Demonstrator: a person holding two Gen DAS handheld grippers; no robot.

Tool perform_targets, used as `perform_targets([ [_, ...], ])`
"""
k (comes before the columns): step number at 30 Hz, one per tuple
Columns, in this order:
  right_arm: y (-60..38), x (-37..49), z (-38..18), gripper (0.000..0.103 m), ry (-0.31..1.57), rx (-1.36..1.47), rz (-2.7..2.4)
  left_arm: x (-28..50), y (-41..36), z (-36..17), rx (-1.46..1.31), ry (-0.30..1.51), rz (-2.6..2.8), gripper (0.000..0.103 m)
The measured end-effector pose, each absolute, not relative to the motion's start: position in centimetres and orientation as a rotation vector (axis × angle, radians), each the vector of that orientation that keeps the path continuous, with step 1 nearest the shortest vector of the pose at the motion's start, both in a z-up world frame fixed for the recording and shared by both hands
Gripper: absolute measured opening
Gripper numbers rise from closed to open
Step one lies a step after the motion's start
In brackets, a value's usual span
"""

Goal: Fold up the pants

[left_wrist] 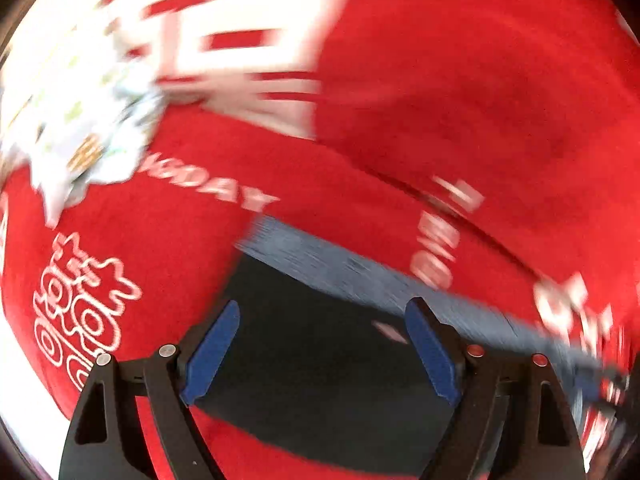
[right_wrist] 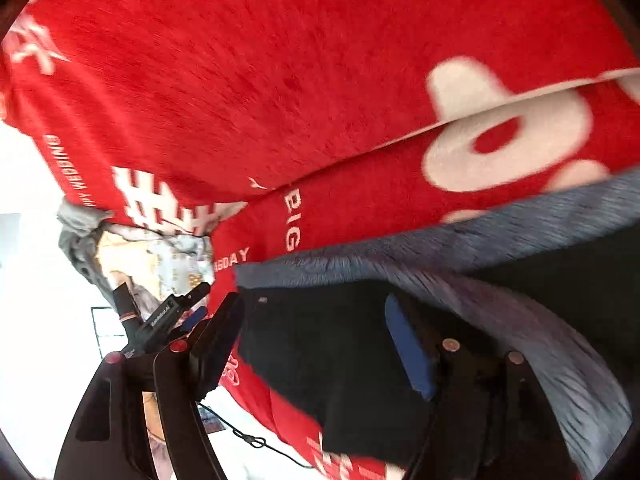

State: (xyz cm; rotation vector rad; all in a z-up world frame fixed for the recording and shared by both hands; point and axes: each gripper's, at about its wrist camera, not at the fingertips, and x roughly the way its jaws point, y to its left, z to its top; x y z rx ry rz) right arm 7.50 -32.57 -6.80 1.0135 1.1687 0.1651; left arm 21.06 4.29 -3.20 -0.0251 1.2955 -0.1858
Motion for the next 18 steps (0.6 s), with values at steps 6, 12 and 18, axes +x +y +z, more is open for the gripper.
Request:
perform_targets([
  [6, -40.7, -6.7, -5.4, 0.076, 1.157, 1.091, -0.116, 11.6, -9.2, -3.2, 0.018, 1.454, -0.597, 0.085],
  [12, -46.3, -21.6, -6.5, 0.076, 1.179, 1.202, -0.407, 3.7, -21.6, -5.4, 0.032, 1.573, -0.871, 0.085],
  [18, -48.3, -30.4, -9.1, 0.076, 1.119, 1.353, -0.549, 0.7, -28.7, -7.6, 0.162, 1.619, -0.983, 0.085],
])
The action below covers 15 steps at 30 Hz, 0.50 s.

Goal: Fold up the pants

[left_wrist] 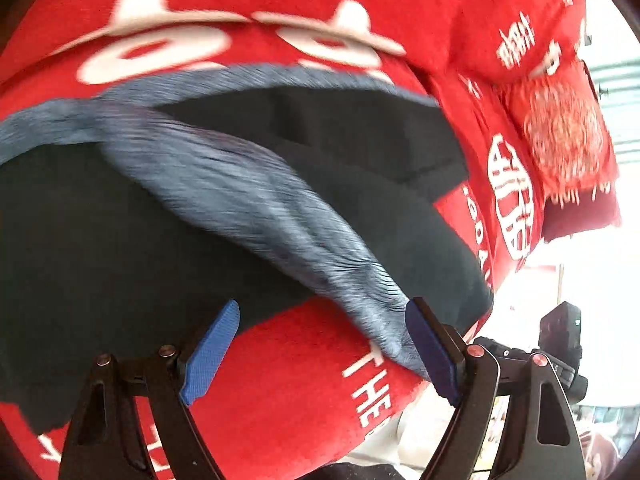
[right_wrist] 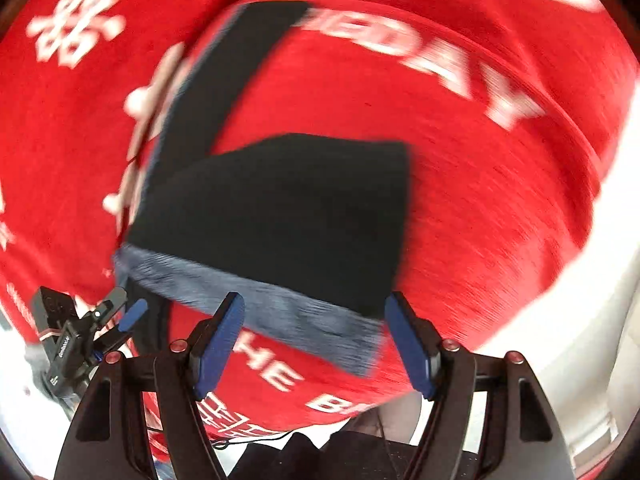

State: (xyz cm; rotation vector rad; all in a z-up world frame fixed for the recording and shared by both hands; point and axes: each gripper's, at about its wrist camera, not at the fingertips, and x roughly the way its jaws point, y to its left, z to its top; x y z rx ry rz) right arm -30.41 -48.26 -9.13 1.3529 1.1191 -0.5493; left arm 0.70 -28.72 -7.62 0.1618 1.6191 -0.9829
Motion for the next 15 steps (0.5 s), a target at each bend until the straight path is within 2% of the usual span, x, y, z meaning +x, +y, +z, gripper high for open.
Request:
perform_targets([
  [2, -47.7, -31.2, -10.9, 0.075, 1.089, 1.445, -0.504, -0.3, -30.0, -7.8, 0.200, 1.621, -1.006, 0.085],
  [5, -46.7, -31.3, -13.2, 0.066, 1.051, 1.563, -0.407, -1.4, -31.2, -7.9, 0.229, 1.630, -1.016, 0.085],
  [6, -46.5, -31.3, -13.2, 0.055, 1.049, 1.559, -0.420, -1.3, -31.6, -8.0, 0.227, 1.638, -1.016, 0.085],
  [7, -46.6, -31.6, -13.2, 0.040, 1.043, 1.576, -0.417, -1.3, -31.9, -7.9, 0.218, 1.642, -1.015, 0.085],
  [8, -46.8, -32.0, -13.1, 0.011, 0.997, 1.620, -0.394, -1.0, -32.3, -7.6, 0.204, 1.646, -1.015, 0.085],
  [12, -49.8, -31.8, -9.7, 0.011, 0.764, 1.665, -0.342, 0.5, -33.9, -5.8, 0.145, 1.614, -1.029, 0.085],
  [15, -53.2, -29.3, -7.0, 0.011, 0.661, 1.629, -0.288, 2.1, -35.9, -4.4, 0.118, 1.561, -1.036, 0.085],
])
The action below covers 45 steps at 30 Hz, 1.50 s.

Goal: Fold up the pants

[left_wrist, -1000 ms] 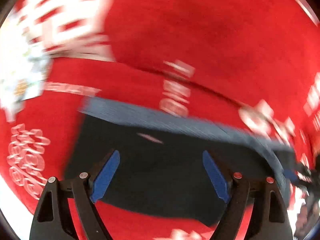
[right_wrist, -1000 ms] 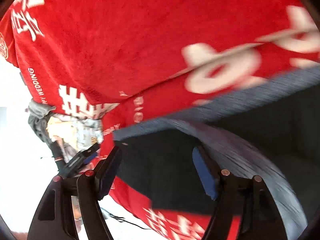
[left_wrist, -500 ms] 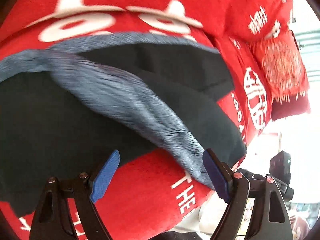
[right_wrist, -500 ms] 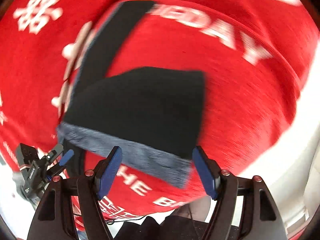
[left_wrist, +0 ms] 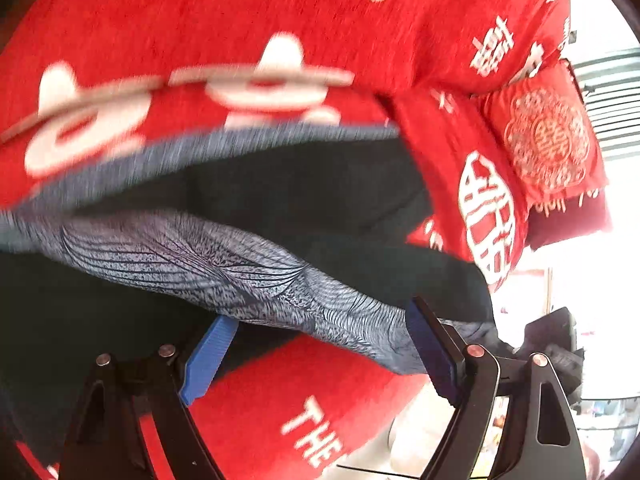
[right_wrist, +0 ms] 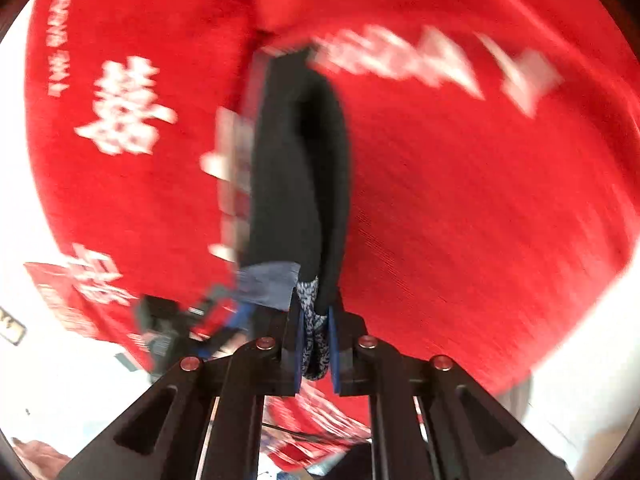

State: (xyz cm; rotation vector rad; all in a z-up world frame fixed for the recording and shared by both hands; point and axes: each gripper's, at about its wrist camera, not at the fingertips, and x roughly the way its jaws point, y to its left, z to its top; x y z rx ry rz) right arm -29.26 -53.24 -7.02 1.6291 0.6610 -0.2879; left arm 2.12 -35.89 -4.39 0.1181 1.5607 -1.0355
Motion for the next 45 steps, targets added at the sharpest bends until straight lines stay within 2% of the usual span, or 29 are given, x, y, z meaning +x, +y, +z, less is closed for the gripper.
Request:
perform_targets([
  [7, -62.8, -19.5, -4.1, 0.012, 0.637, 1.462, -0.267, 7.2, -40.9, -4.0, 0.129, 1.450, -0.970, 0.085],
  [9, -64.7, -17.1, -4.6, 0.019, 0.680, 1.435, -0.287, 8.8, -41.8, -3.8, 0.113, 1.420, -0.944, 0.085],
  [10, -65.4, -15.6, -4.8, 0.024, 0.734, 1.399, -0.320, 9.6, -42.1, -3.6, 0.102, 1.407, -0.929, 0.085],
  [12, -66.5, -13.4, -4.2, 0.061, 0.812, 1.280, -0.373, 10.8, -42.1, -3.2, 0.091, 1.390, -0.907, 0.085],
  [13, -66.5, -13.2, -3.5, 0.065, 0.814, 1.220, -0.394, 11.1, -42.0, -3.1, 0.095, 1.383, -0.899, 0.085],
  [16, -65.8, -15.1, -3.6, 0.065, 0.826, 1.190, -0.486, 11.1, -40.4, -3.3, 0.155, 1.376, -0.868, 0.085],
  [20, -64.0, -18.9, -8.1, 0.065, 0.904, 1.299, -0.567, 9.4, -37.8, -4.9, 0.234, 1.412, -0.816, 0.085],
  [22, -63.6, -20.0, -10.6, 0.059, 0.924, 1.377, -0.574, 8.5, -36.7, -6.3, 0.261, 1.439, -0.789, 0.085],
  [24, -63.7, -20.0, -12.6, 0.005, 0.902, 1.447, -0.540, 7.9, -35.8, -7.5, 0.273, 1.474, -0.752, 0.085],
  [28, -64.1, -18.5, -10.2, 0.005, 0.830, 1.344, -0.468, 7.1, -34.7, -8.4, 0.273, 1.477, -0.725, 0.085],
  [32, -64.1, -18.4, -12.9, 0.005, 1.015, 1.279, -0.525, 6.3, -34.7, -10.7, 0.366, 1.495, -0.670, 0.085],
  [34, -64.3, -19.1, -13.4, 0.005, 0.998, 1.313, -0.535, 6.2, -34.6, -10.0, 0.372, 1.482, -0.677, 0.085],
  [36, -64.2, -19.7, -11.8, 0.027, 1.013, 1.253, -0.639, 6.4, -34.3, -9.0, 0.358, 1.465, -0.683, 0.085],
  [40, -62.7, -18.2, -7.3, 0.027, 0.979, 1.057, -0.609, 7.7, -34.0, -7.5, 0.329, 1.414, -0.665, 0.085],
  [45, -59.5, -8.6, -7.8, 0.027, 1.082, 0.880, -0.341, 9.6, -36.3, -8.7, 0.345, 1.376, -0.598, 0.085],
])
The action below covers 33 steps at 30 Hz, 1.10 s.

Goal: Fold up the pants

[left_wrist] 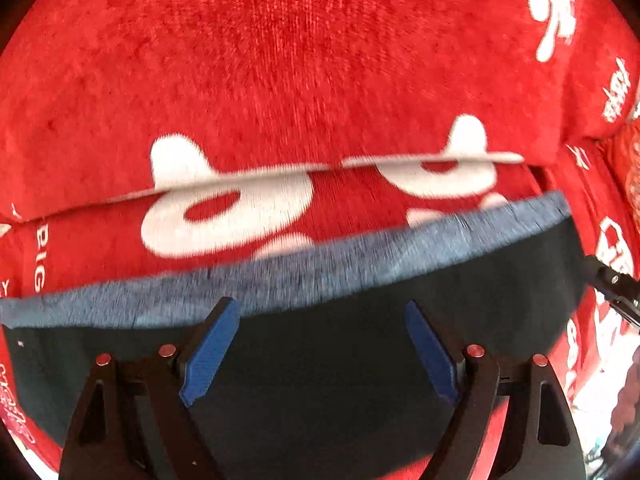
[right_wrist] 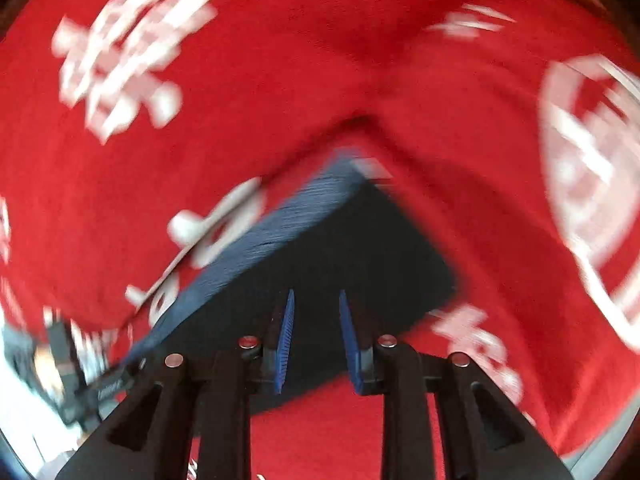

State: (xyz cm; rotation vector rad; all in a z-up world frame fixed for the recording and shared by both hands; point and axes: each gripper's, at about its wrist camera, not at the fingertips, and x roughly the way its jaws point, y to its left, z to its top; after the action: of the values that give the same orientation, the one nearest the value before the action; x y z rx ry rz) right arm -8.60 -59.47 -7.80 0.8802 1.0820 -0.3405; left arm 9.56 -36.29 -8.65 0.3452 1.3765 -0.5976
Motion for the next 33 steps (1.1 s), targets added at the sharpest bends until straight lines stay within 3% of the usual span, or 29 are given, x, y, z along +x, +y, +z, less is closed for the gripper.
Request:
perform_targets([
  [5, -55.5, -2.0, -12.1, 0.026, 1.217, 0.692, -0.241, 11.5, -37.5, -11.8, 0.369, 1.370, -0.524, 0.090],
  [9, -57.0, -0.6, -12.9, 0.013, 1.191, 0.653, -0.304, 13.3, -36.1, -11.7, 0.333, 1.379, -0.474, 0.091],
  [11, -58.2, -1.0, -12.9, 0.013, 1.190, 0.711, -0.339, 13.8, -35.0, -11.0, 0.332, 1.388, -0.455, 0.091],
  [15, -58.6, -2.4, -11.3, 0.032, 1.183, 0.812, -0.331, 13.3, -31.3, -8.6, 0.352, 1.380, -0.481, 0.091],
  [20, -52.4, -6.2, -11.4, 0.033, 1.177, 1.106, -0.033, 11.9, -24.8, -7.2, 0.387, 1.394, -0.448, 0.091],
  [25, -42.0, -7.7, -15.9, 0.033, 1.234, 1.416, 0.143, 11.9, -17.0, -7.5, 0.343, 1.427, -0.337, 0.091],
  [33, -32.4, -4.6, -19.3, 0.035, 1.224, 1.499, 0.167, 11.5, -9.7, -11.2, 0.356, 1.488, -0.316, 0.091],
])
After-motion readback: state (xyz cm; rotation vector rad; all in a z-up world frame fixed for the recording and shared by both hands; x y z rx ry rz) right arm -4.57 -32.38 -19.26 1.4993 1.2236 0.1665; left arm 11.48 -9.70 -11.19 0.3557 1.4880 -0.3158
